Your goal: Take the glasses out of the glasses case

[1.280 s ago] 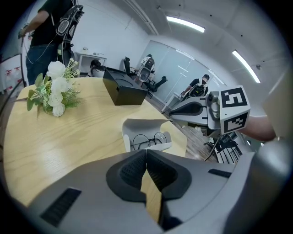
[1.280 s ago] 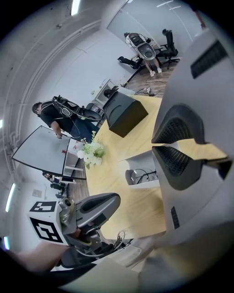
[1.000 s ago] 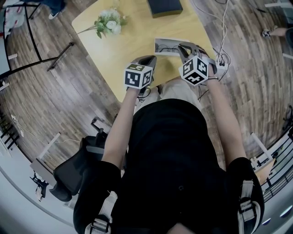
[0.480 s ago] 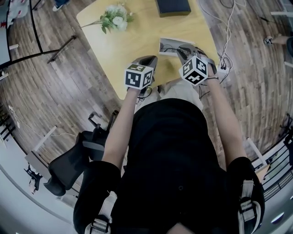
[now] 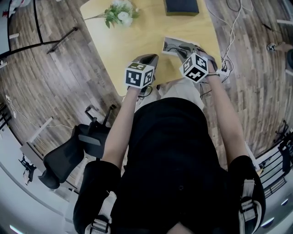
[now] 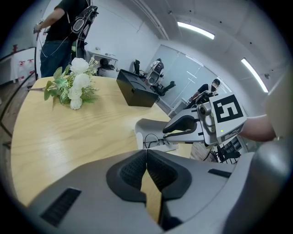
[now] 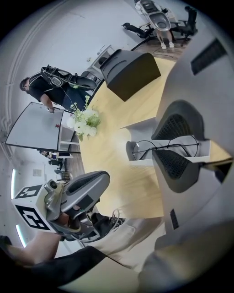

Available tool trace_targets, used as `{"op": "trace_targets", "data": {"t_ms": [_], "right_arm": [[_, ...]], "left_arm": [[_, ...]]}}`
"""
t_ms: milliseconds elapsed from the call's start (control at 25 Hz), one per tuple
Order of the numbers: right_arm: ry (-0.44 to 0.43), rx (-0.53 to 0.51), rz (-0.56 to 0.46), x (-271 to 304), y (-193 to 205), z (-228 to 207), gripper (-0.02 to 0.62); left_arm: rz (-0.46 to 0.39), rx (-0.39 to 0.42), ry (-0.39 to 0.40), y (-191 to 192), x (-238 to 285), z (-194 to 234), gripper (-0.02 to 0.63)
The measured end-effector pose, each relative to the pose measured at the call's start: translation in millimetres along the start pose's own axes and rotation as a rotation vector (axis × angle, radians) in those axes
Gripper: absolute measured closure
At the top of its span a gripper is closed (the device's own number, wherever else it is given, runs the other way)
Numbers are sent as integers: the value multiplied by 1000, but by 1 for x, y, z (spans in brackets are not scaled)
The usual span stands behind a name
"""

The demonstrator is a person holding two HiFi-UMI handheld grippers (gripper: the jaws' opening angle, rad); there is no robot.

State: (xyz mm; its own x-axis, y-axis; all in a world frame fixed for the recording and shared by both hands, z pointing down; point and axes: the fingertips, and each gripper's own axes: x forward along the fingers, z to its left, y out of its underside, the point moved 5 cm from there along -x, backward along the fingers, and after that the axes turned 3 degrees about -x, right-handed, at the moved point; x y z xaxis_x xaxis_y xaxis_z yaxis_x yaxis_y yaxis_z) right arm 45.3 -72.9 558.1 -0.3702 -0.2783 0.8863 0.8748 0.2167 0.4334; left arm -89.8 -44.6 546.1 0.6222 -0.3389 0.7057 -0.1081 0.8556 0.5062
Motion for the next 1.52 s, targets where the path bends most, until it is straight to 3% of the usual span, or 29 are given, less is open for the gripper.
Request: {"op": "trace_targets", "data": {"t_ms": [440, 840, 1520], "right_arm": [[-98, -48, 36, 19, 6, -1, 512], [-156, -18, 28, 28, 8, -4, 543], [-85, 39, 6, 21, 12, -5, 568]], "left_arm": [[4, -35, -15, 1, 4, 3, 584], [15, -39, -19, -2, 15, 1, 584], [17, -2, -12, -12, 15, -5, 584]]}}
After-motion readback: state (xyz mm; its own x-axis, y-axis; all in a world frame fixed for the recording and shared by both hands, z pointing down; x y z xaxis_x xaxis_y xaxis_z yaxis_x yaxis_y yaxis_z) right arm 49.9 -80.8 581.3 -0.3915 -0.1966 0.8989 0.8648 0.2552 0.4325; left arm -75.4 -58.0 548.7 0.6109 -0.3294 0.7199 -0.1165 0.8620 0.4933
